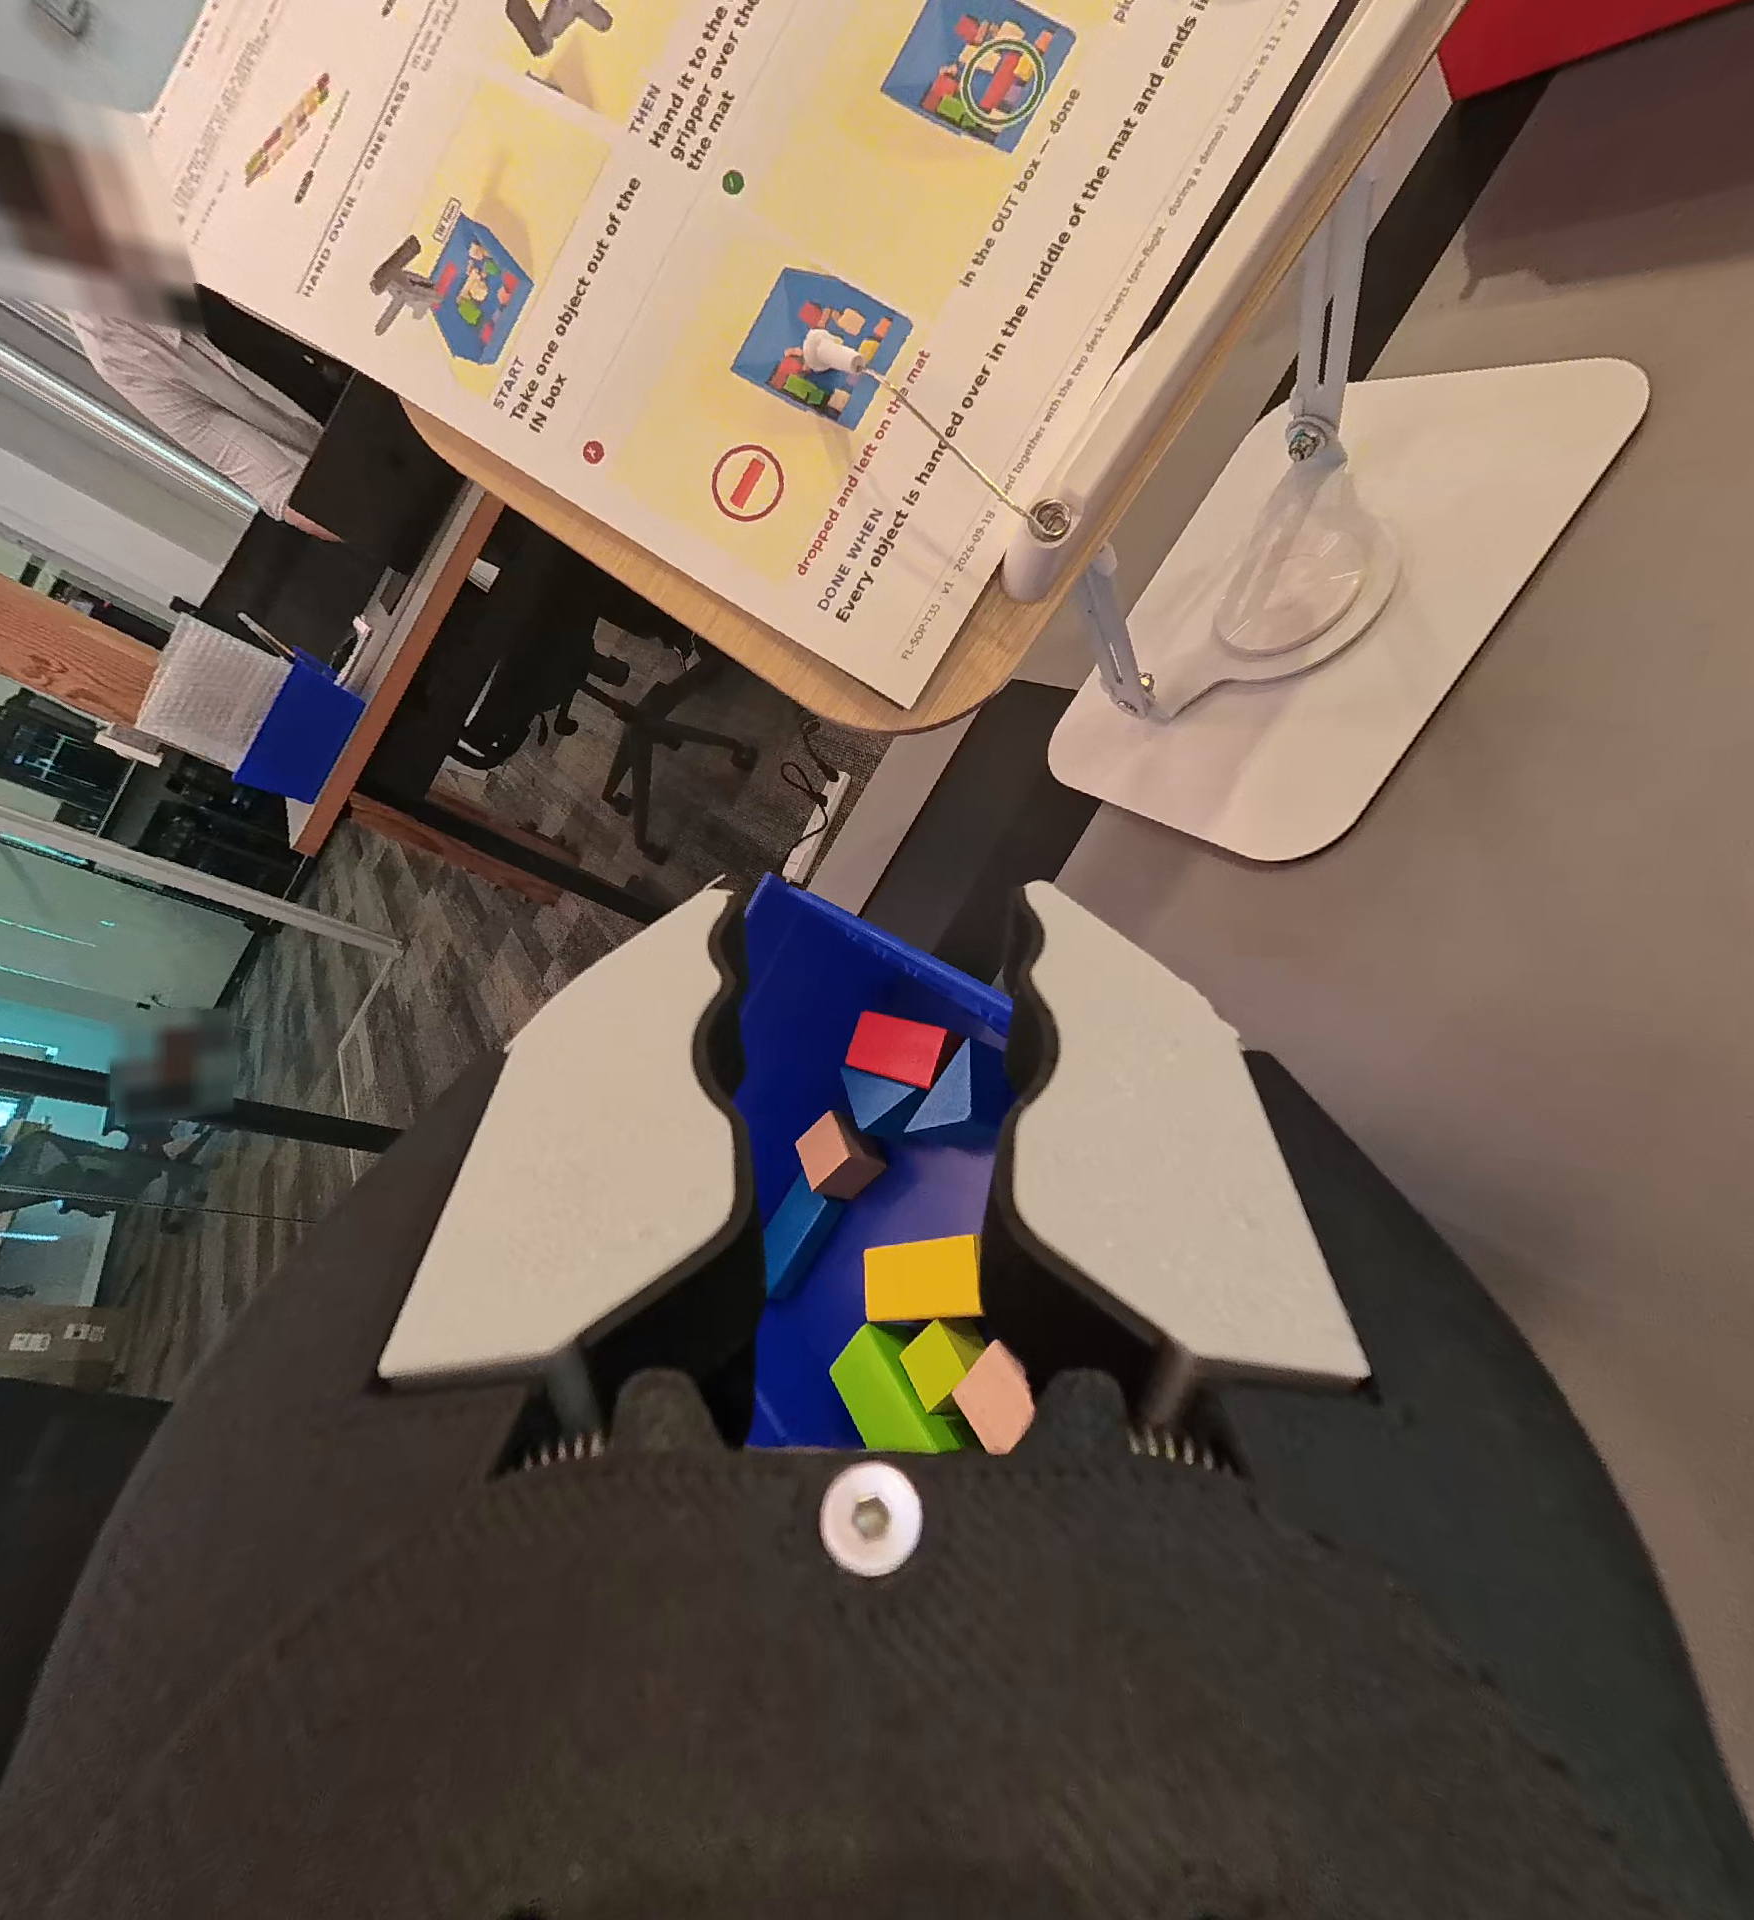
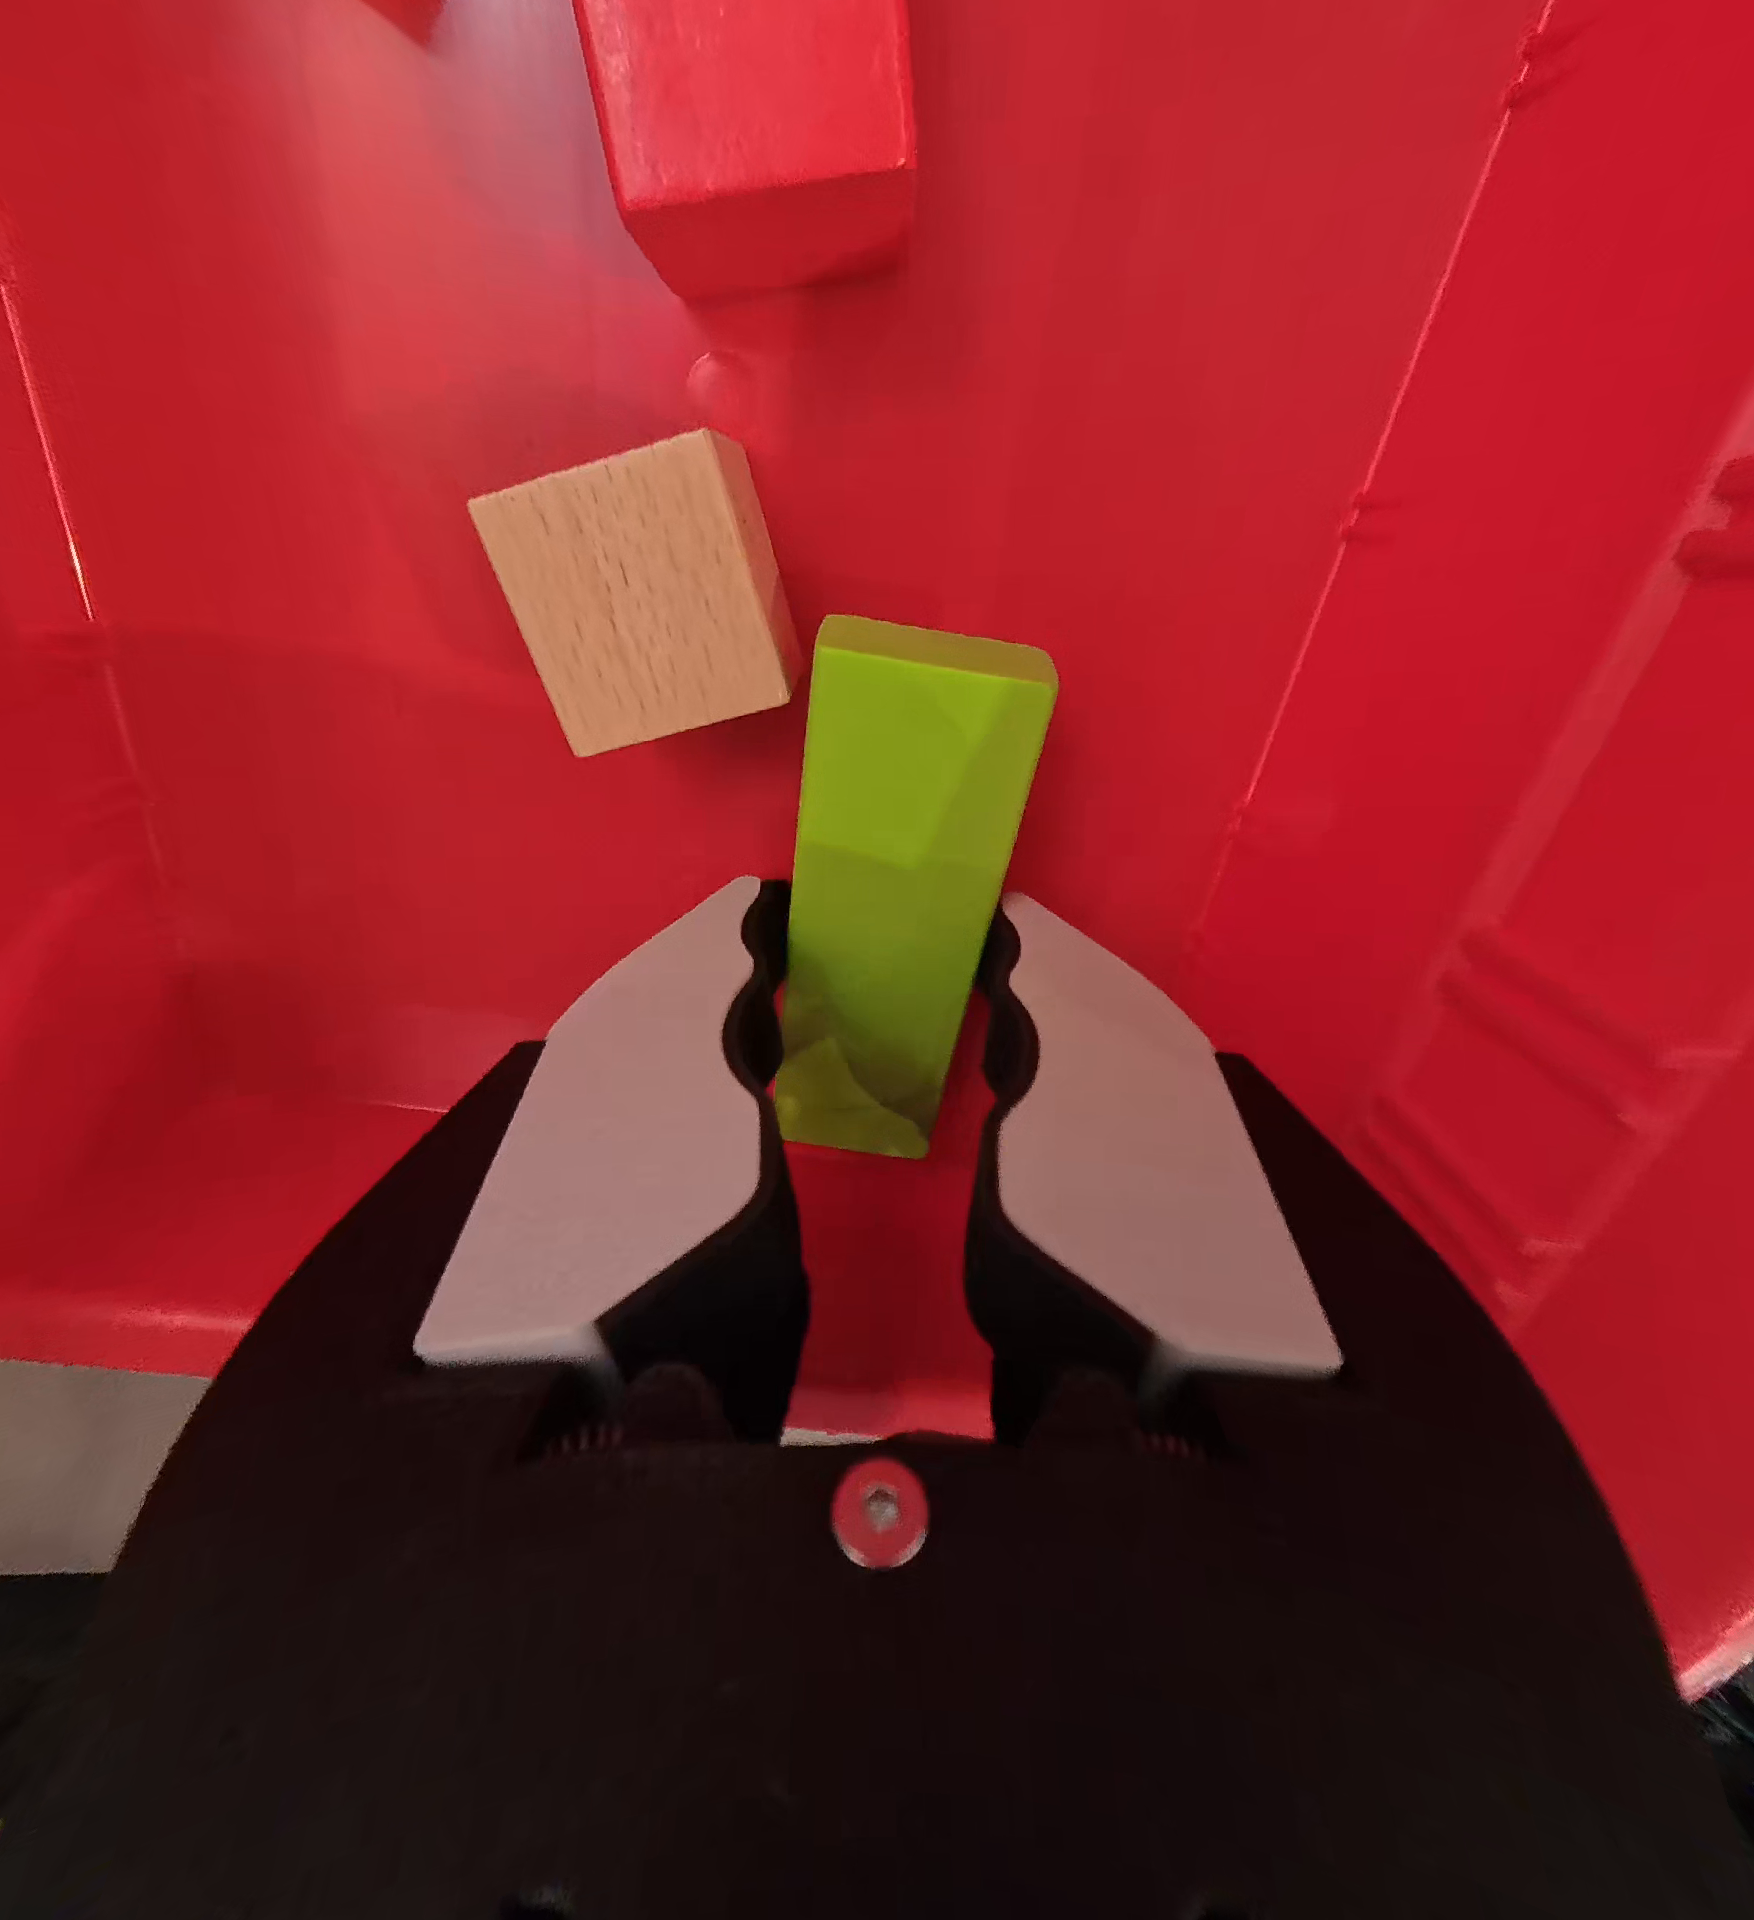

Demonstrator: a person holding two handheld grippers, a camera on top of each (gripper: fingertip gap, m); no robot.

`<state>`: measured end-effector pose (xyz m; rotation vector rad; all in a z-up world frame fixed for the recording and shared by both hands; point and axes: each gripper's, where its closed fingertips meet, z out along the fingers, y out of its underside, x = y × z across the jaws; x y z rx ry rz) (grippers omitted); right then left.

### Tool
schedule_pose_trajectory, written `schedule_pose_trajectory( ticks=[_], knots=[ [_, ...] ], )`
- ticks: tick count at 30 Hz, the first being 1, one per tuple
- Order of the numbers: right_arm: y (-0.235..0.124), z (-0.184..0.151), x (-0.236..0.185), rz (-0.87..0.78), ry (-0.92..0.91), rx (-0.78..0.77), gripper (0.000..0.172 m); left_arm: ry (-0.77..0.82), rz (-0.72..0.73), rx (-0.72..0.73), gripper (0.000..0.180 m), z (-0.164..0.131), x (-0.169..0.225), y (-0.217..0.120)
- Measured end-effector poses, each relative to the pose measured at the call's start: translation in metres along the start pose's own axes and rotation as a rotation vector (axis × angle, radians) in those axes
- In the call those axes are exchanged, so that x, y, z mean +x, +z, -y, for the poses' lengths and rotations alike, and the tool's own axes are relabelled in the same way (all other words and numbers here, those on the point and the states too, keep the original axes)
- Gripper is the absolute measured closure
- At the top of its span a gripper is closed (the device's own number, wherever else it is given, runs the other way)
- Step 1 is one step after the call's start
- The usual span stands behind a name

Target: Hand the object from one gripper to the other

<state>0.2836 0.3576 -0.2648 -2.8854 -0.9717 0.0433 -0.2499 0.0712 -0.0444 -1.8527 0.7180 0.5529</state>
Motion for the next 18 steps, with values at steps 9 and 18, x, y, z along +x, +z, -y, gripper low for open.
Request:
schedule_pose_trajectory(
  ticks=[9,18],
  knots=[
    [0.0001,-0.0002,0.0001,0.005,-0.02,-0.028,0.138,0.001,-0.007,-0.006,0.132,0.0003,0.0013,0.0002],
    [0.0002,-0.0003,0.0007,0.005,-0.032,-0.043,0.141,0.003,-0.018,-0.012,0.132,0.0003,0.004,0.0013]
  ],
)
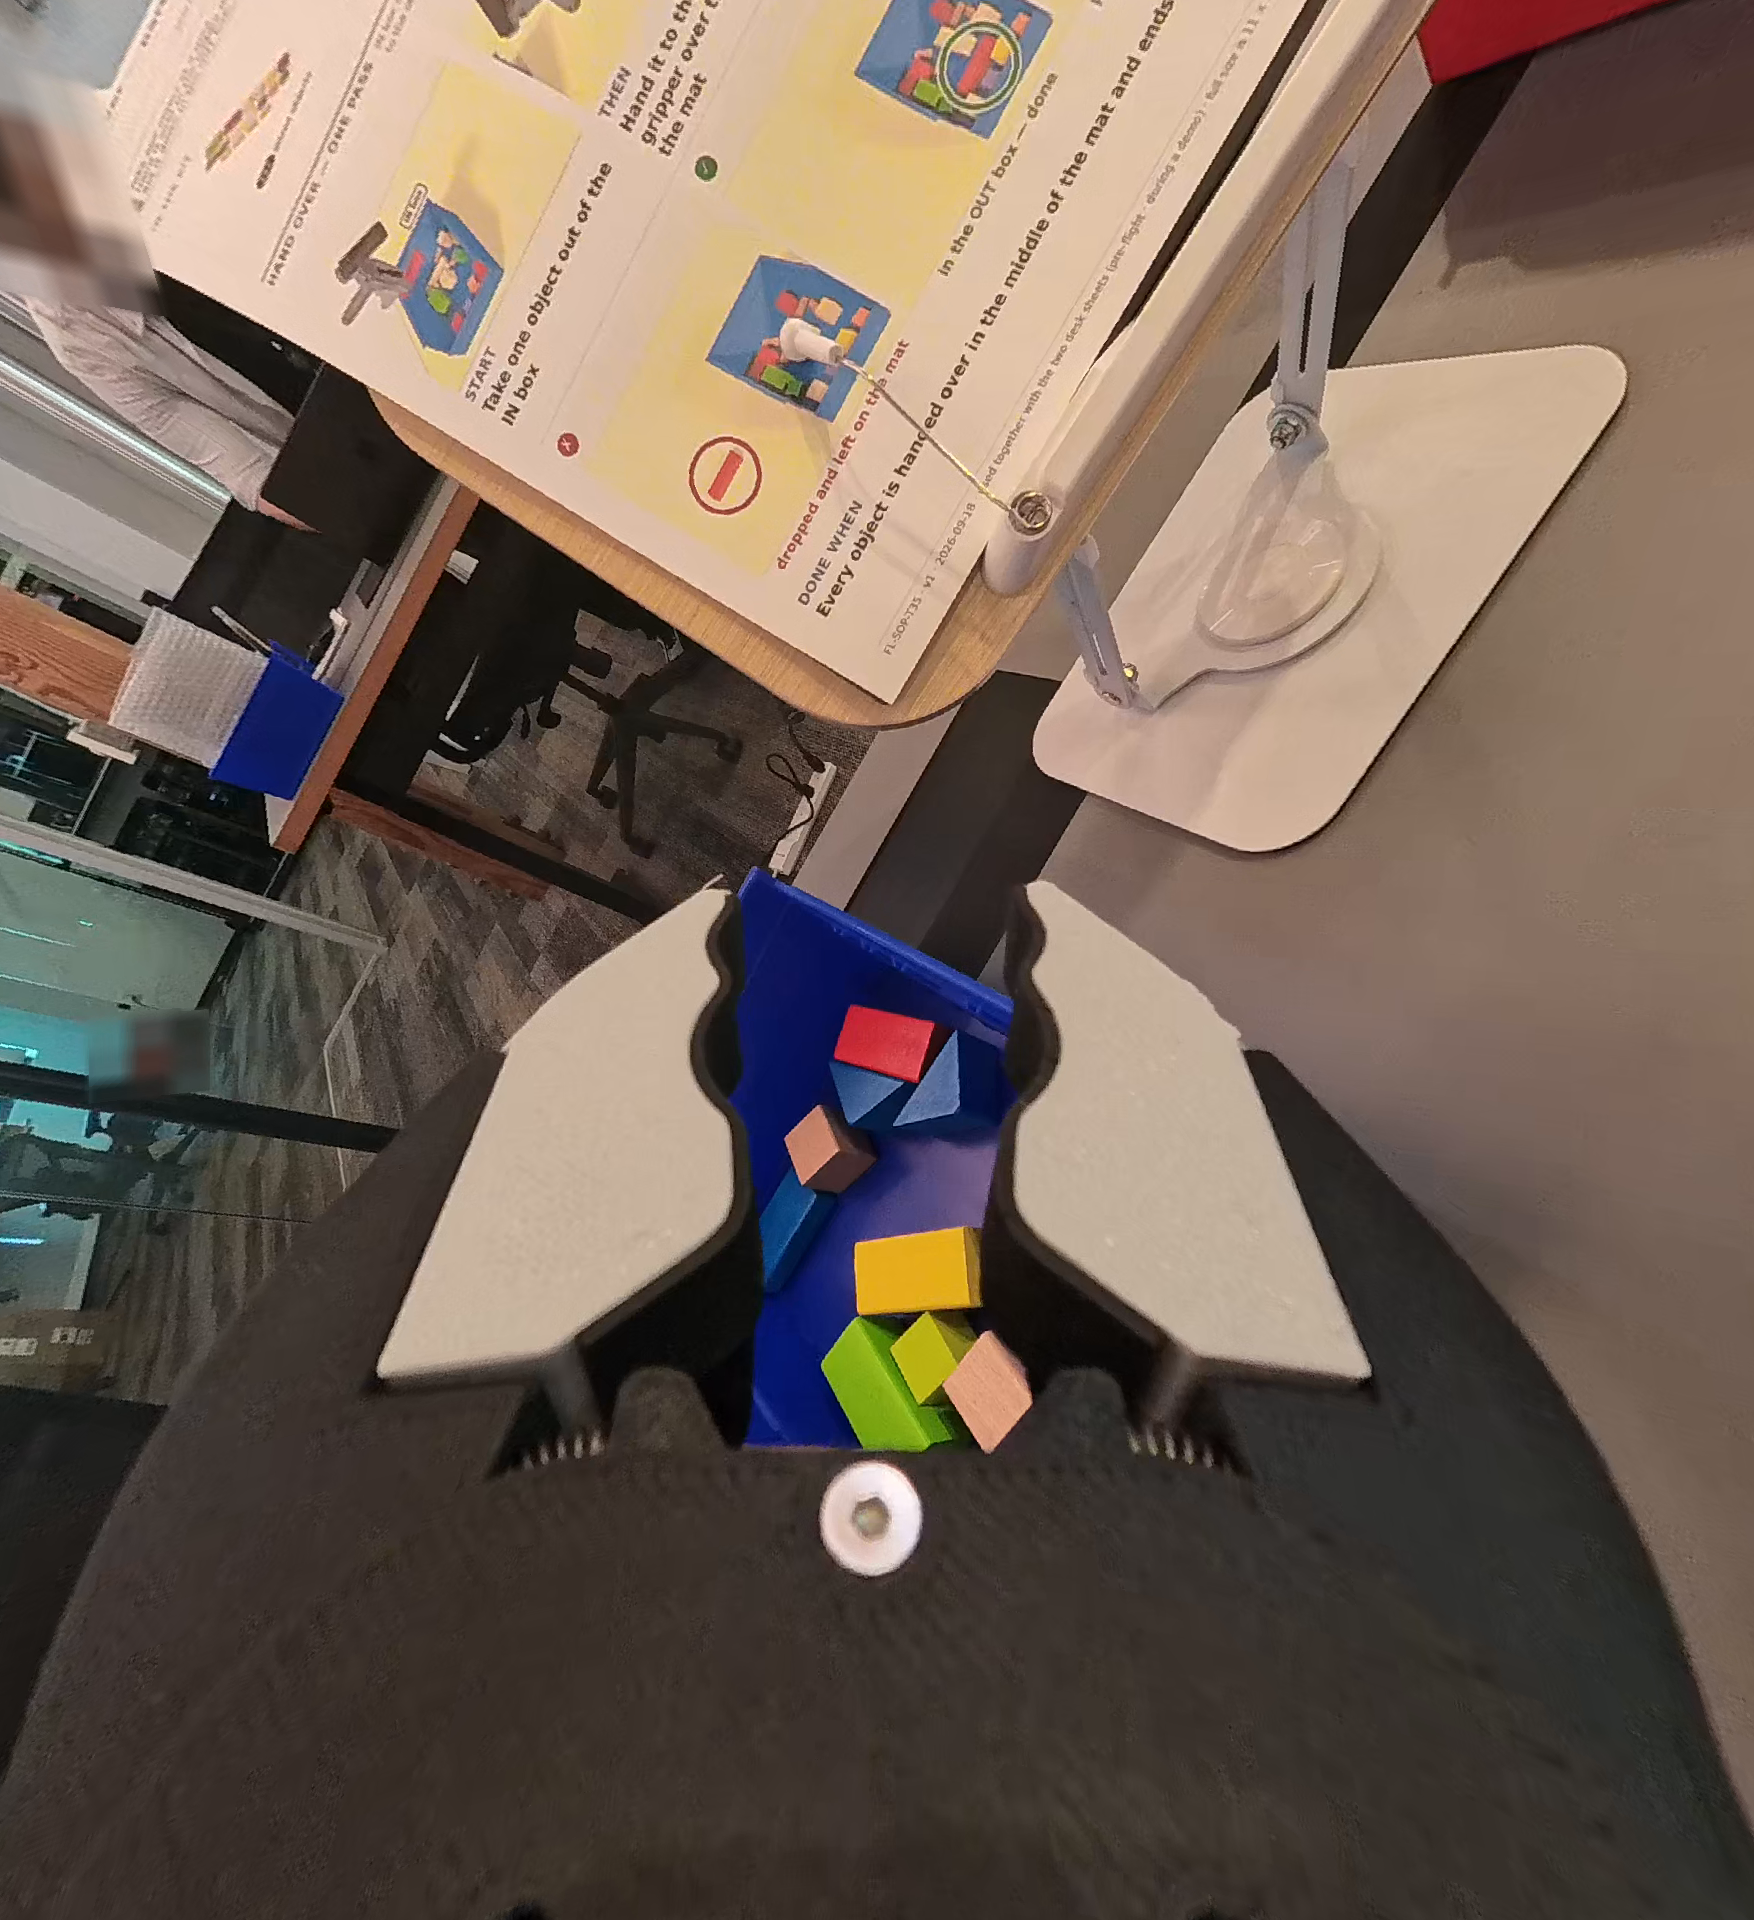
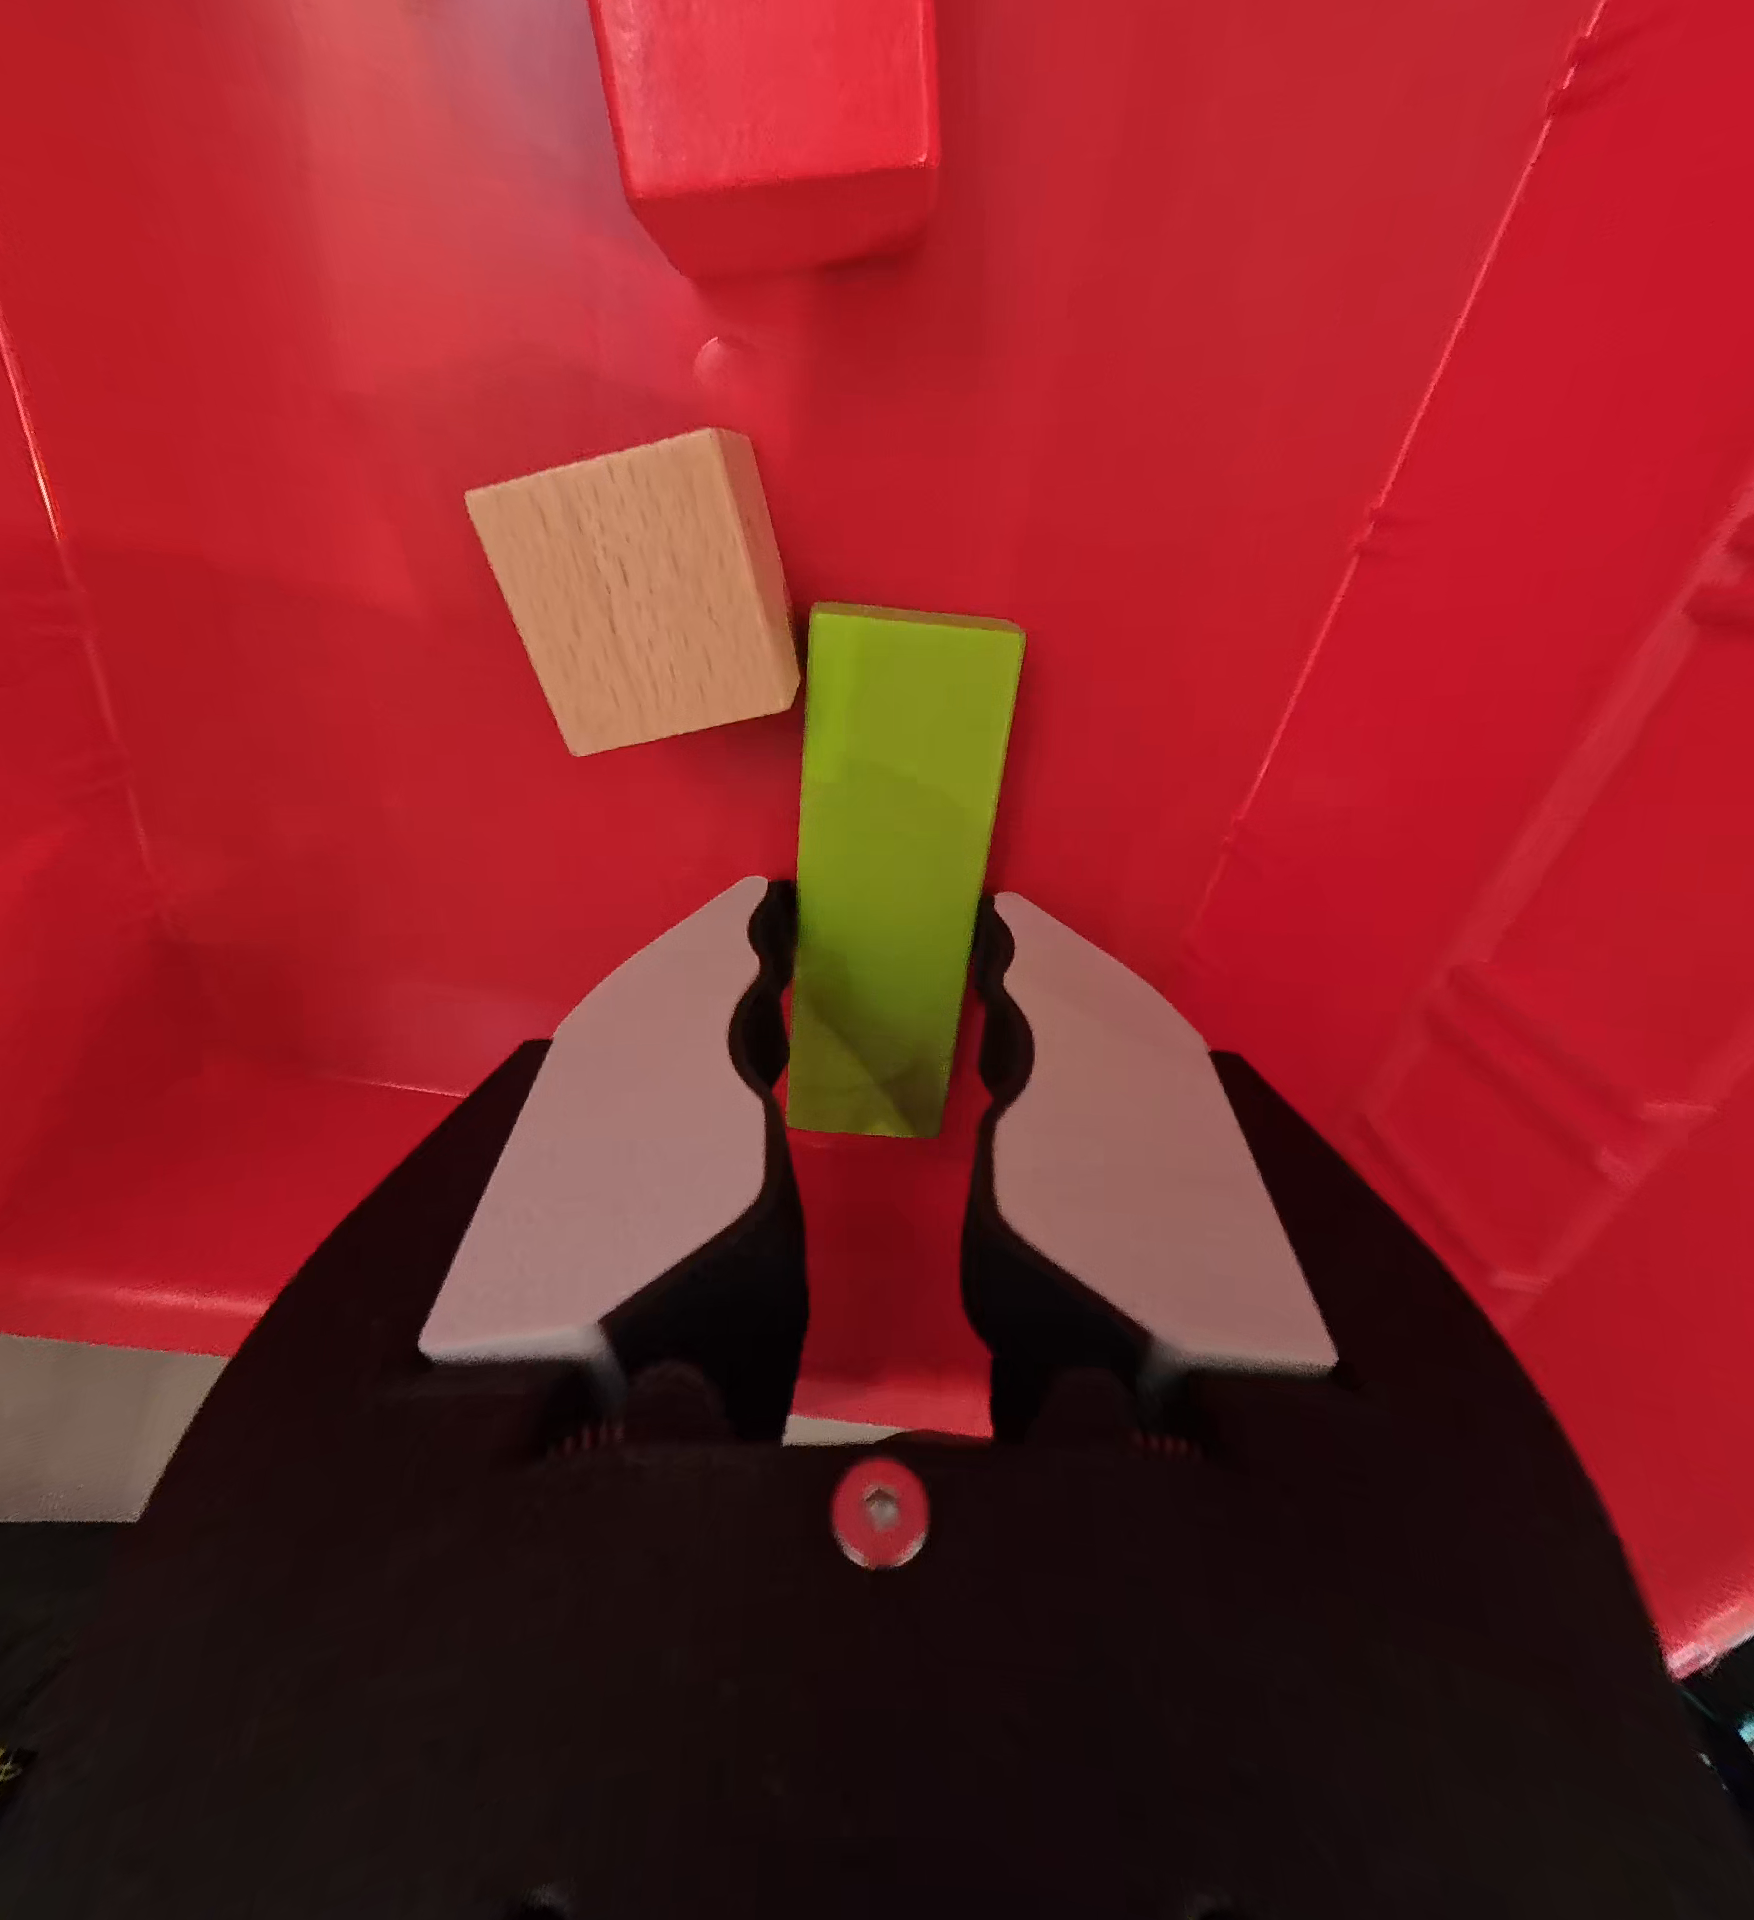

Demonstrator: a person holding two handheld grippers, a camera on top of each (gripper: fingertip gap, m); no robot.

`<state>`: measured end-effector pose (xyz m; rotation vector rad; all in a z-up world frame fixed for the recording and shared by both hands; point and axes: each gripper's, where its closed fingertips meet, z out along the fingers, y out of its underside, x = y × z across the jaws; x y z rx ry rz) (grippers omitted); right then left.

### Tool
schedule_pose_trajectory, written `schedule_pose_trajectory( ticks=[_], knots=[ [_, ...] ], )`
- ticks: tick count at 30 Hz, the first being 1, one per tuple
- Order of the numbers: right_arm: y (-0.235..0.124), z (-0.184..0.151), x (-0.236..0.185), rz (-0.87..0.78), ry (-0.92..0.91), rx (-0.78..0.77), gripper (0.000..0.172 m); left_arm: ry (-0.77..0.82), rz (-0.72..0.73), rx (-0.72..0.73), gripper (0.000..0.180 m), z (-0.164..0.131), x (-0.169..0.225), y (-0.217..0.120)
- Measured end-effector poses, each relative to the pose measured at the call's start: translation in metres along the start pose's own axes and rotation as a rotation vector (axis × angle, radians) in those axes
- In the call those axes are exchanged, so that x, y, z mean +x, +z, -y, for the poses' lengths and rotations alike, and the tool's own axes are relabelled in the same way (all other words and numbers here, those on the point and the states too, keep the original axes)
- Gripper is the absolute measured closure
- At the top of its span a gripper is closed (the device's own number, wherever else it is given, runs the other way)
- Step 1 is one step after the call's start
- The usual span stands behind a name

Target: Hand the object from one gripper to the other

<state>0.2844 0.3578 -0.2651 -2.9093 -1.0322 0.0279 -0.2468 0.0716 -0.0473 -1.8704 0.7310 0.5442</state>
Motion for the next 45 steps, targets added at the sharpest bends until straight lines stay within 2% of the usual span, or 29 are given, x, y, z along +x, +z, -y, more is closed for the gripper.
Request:
schedule_pose_trajectory(
  ticks=[6,9,12,15,18,20,25,28,32,33,36,39,40,42,45],
  knots=[
    [0.0,0.0,0.0,0.001,-0.007,-0.003,0.138,0.0,-0.001,-0.009,0.132,-0.001,-0.001,0.0],
    [-0.001,0.001,0.001,-0.005,0.001,0.028,0.135,-0.007,0.015,-0.059,0.129,-0.017,-0.011,-0.001],
    [-0.007,0.001,0.003,-0.052,-0.016,0.063,0.13,-0.065,-0.043,-0.153,0.127,-0.051,-0.023,-0.001],
    [-0.017,0.002,0.002,-0.081,-0.029,0.113,0.129,-0.109,-0.208,-0.253,0.121,-0.094,-0.017,0.008],
    [-0.029,0.003,-0.008,-0.098,-0.071,0.158,0.129,-0.083,-0.333,-0.416,0.115,-0.142,-0.005,0.027],
    [-0.037,0.005,-0.014,-0.109,-0.093,0.188,0.13,-0.059,-0.363,-0.513,0.111,-0.167,0.0,0.044],
    [-0.057,0.011,-0.032,-0.124,-0.153,0.249,0.131,-0.105,-0.451,-0.744,0.081,-0.212,0.009,0.078],
    [-0.068,0.014,-0.043,-0.131,-0.186,0.281,0.132,-0.133,-0.528,-0.919,0.081,-0.238,0.02,0.084],
    [-0.082,0.016,-0.055,-0.144,-0.22,0.318,0.132,-0.199,-0.624,-0.996,0.099,-0.249,0.038,0.088],
    [-0.086,0.016,-0.058,-0.144,-0.228,0.33,0.131,-0.234,-0.631,-0.976,0.105,-0.245,0.039,0.089],
    [-0.112,0.021,-0.084,-0.093,-0.276,0.441,0.129,-0.284,-0.573,-0.851,0.106,-0.231,0.031,0.095],
    [-0.153,0.026,-0.143,0.057,-0.373,0.614,0.128,-0.275,-0.464,-0.685,0.106,-0.202,0.015,0.087],
    [-0.168,0.026,-0.174,0.151,-0.423,0.681,0.129,-0.255,-0.424,-0.587,0.106,-0.183,0.01,0.082],
    [-0.198,0.02,-0.25,0.402,-0.543,0.788,0.126,-0.197,-0.367,-0.32,0.106,-0.126,0.007,0.066],
    [-0.234,0.006,-0.355,0.808,-0.642,0.88,0.122,-0.078,-0.336,0.126,0.106,-0.021,0.028,0.026]
  ],
)
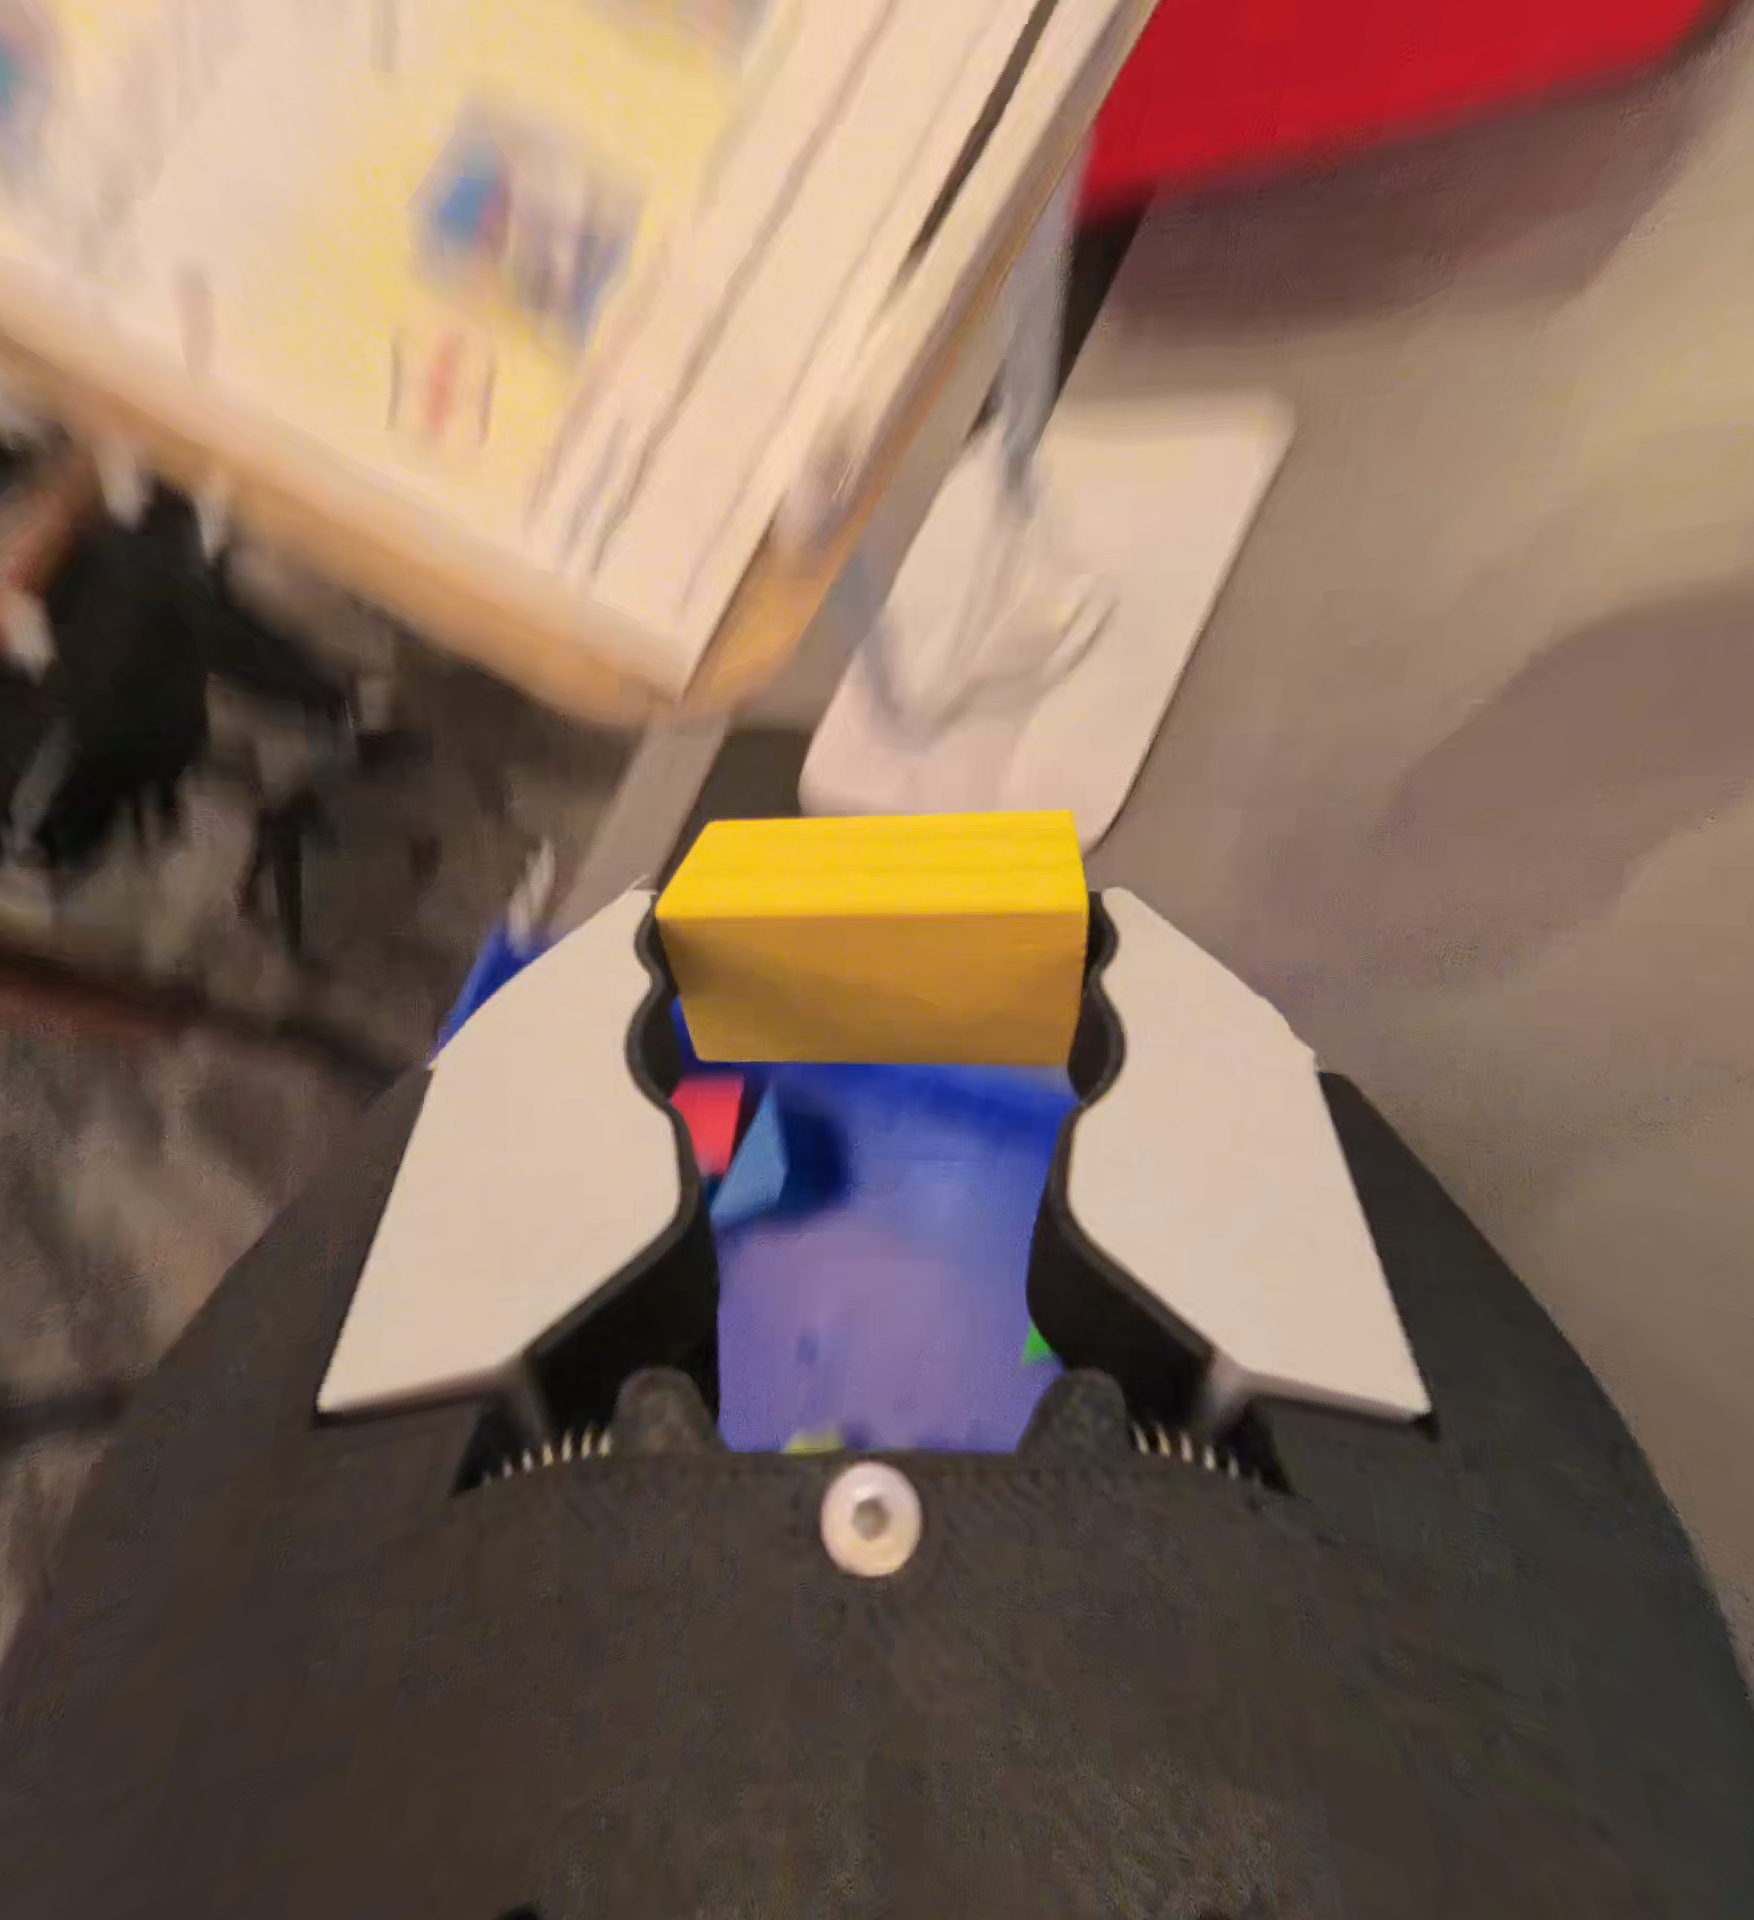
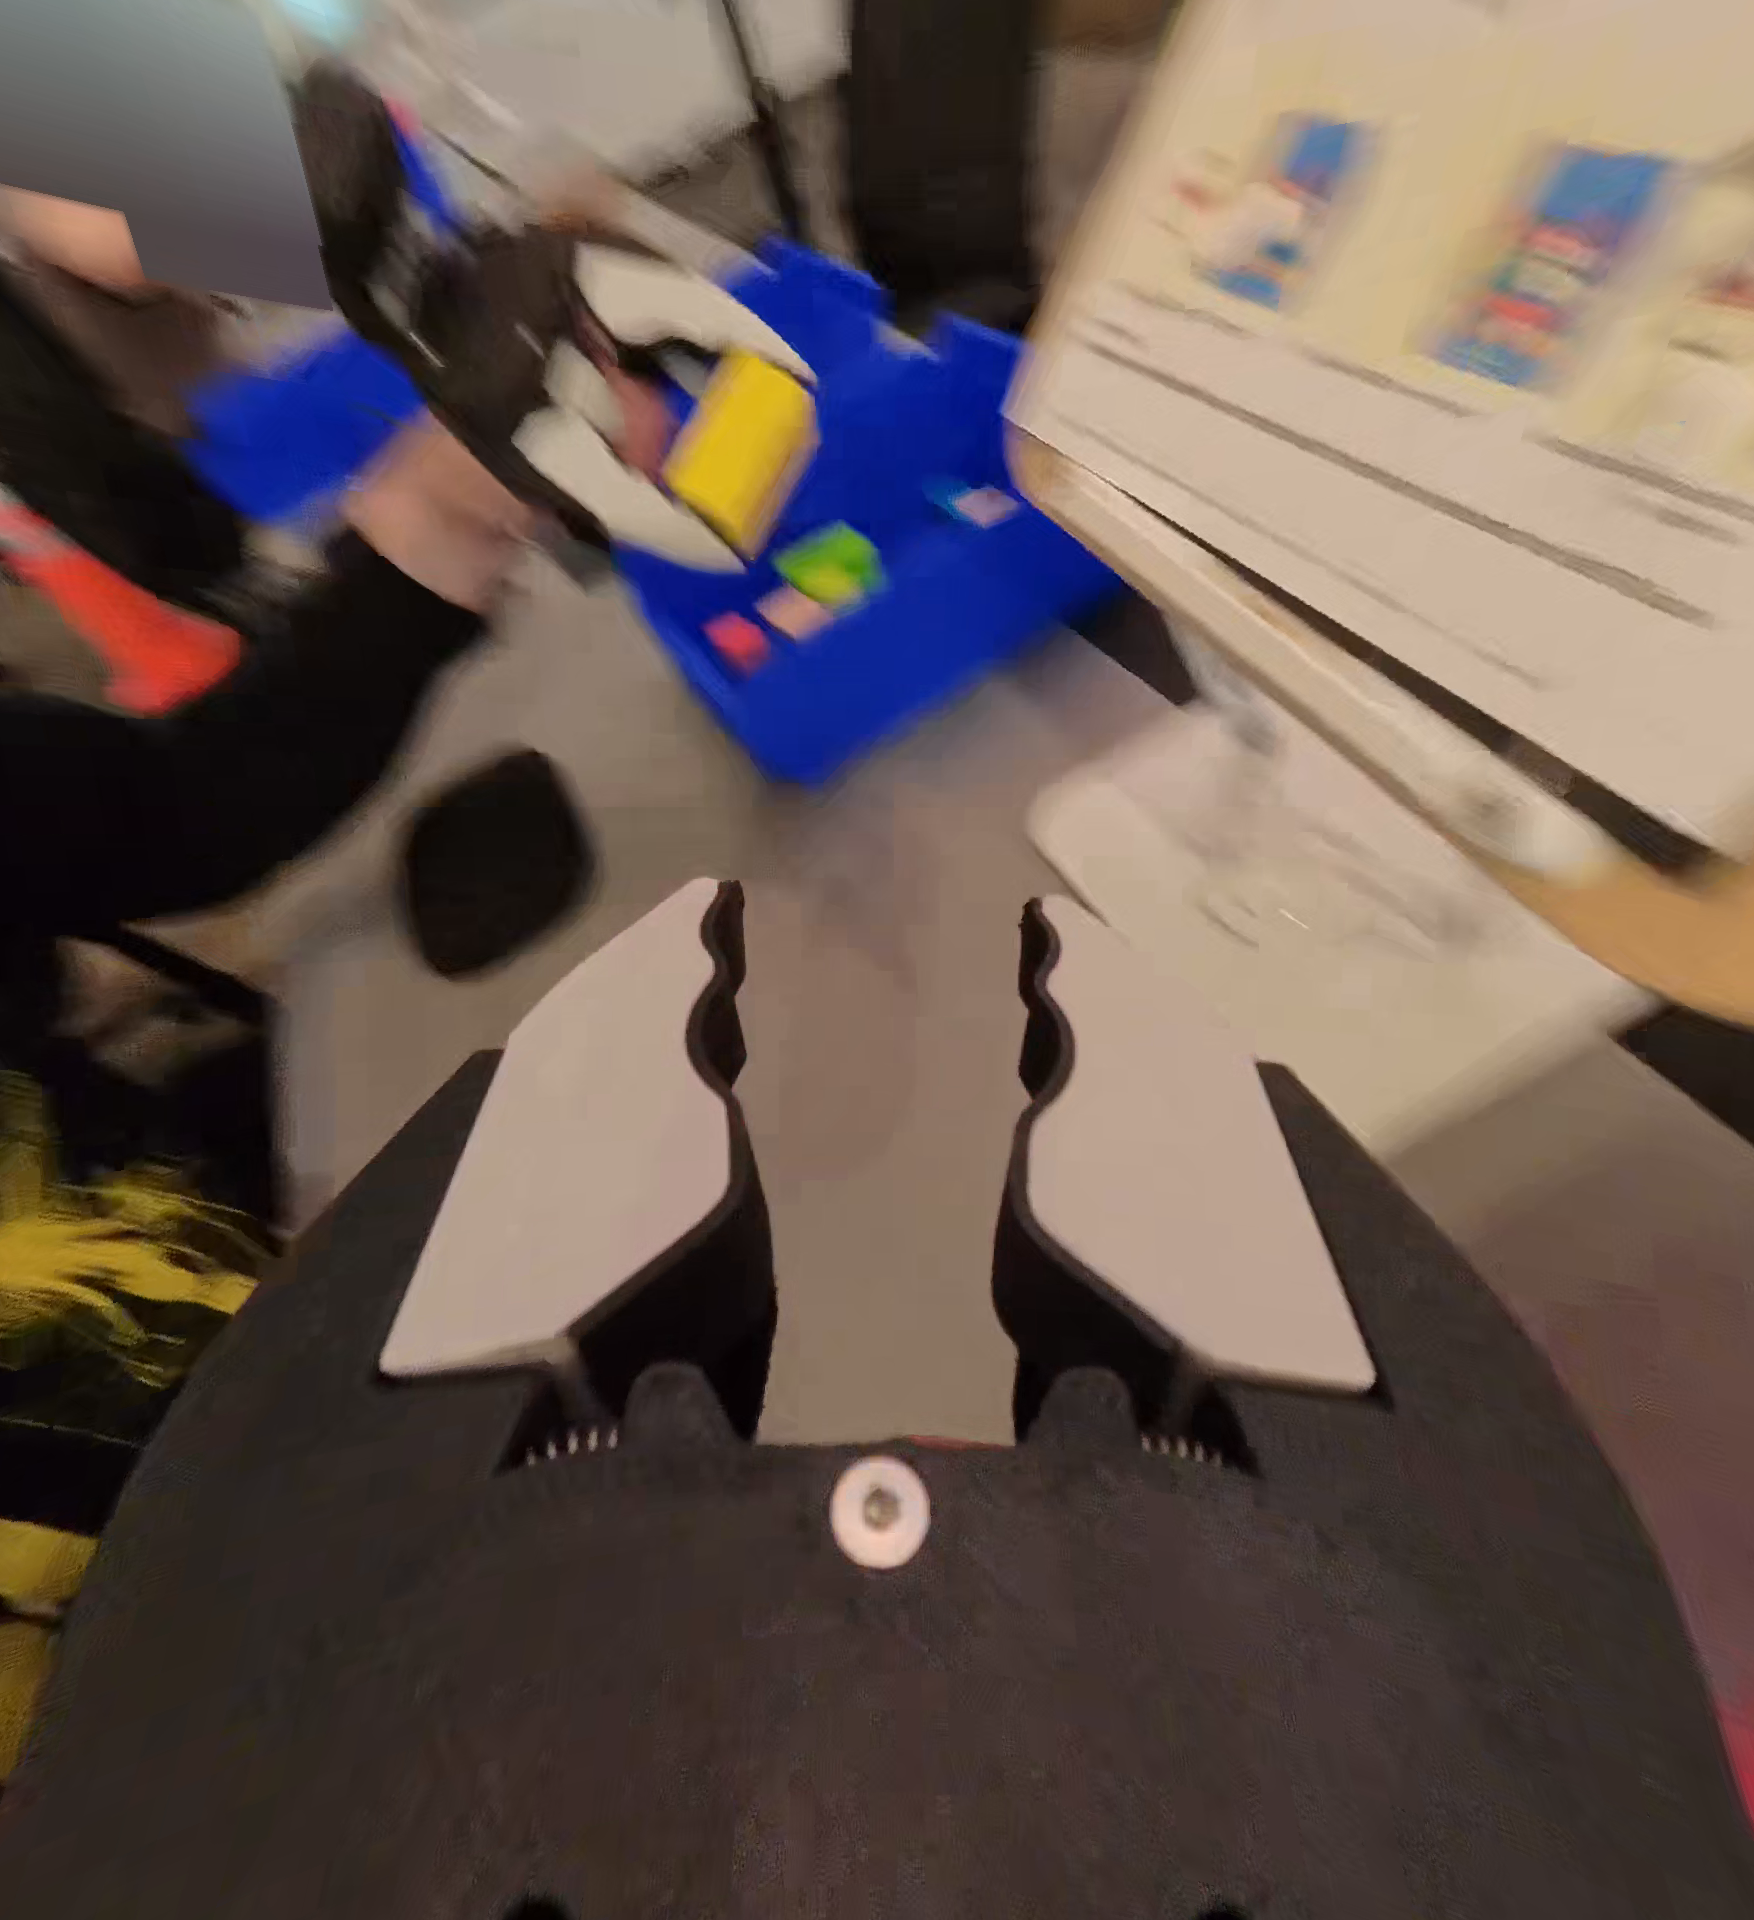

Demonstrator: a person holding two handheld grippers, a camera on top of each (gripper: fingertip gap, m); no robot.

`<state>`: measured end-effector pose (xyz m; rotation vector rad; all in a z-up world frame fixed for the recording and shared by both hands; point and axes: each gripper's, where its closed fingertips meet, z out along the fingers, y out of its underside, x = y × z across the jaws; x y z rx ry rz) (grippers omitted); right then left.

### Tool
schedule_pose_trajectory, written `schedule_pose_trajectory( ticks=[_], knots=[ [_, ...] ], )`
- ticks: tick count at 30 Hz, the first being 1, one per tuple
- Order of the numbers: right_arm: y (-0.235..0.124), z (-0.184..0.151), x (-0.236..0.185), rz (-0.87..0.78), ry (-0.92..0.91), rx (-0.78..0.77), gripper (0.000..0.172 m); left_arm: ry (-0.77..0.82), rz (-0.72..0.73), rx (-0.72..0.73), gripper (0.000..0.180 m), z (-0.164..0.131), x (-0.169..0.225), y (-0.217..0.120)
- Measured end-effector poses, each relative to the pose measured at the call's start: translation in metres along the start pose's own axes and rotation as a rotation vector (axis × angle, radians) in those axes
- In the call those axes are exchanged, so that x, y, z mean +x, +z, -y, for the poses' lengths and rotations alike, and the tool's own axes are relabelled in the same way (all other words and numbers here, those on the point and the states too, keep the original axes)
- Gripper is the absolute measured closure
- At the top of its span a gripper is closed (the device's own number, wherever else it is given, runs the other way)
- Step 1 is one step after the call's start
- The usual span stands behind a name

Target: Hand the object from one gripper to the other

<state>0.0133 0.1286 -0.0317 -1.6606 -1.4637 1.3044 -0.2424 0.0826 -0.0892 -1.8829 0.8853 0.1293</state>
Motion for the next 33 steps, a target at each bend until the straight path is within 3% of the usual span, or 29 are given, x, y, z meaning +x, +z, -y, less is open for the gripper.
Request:
schedule_pose_trajectory(
  ticks=[3,6,10,12,13,16,18,19,23,25,27,33],
  knots=[
    [0.055,0.013,-0.048,0.283,0.092,0.068,0.117,0.173,-0.022,0.266,0.106,0.083,0.056,-0.011],
    [0.084,0.021,-0.08,0.516,0.199,0.116,0.112,0.285,-0.037,0.37,0.106,0.128,0.096,-0.009],
    [0.098,0.019,-0.103,0.645,0.229,0.107,0.117,0.344,-0.039,0.46,0.106,0.157,0.122,-0.007],
    [0.098,0.019,-0.107,0.657,0.224,0.115,0.135,0.378,-0.01,0.483,0.106,0.162,0.125,-0.007],
    [0.097,0.019,-0.106,0.649,0.229,0.115,0.136,0.381,-0.002,0.489,0.106,0.164,0.124,-0.007],
    [0.09,0.018,-0.099,0.555,0.174,0.096,0.137,0.39,0.022,0.488,0.107,0.165,0.124,-0.002],
    [0.07,0.022,-0.083,0.438,0.121,0.087,0.137,0.336,0.059,0.507,0.089,0.169,0.115,-0.005],
    [0.054,0.023,-0.068,0.357,0.089,0.078,0.137,0.31,0.08,0.51,0.088,0.168,0.107,-0.008],
    [-0.044,0.005,0.048,-0.204,0.015,-0.045,0.137,0.249,0.137,0.447,0.099,0.147,0.075,-0.018],
    [-0.098,-0.019,0.106,-0.439,0.037,-0.152,0.137,0.243,0.172,0.38,0.104,0.129,0.061,-0.018],
    [-0.134,-0.054,0.15,-0.554,0.101,-0.277,0.137,0.225,0.193,0.337,0.11,0.113,0.052,-0.017],
    [-0.156,-0.175,0.219,-0.645,0.22,-0.683,0.137,0.153,0.233,0.19,0.114,0.075,0.03,-0.01]
  ],
)
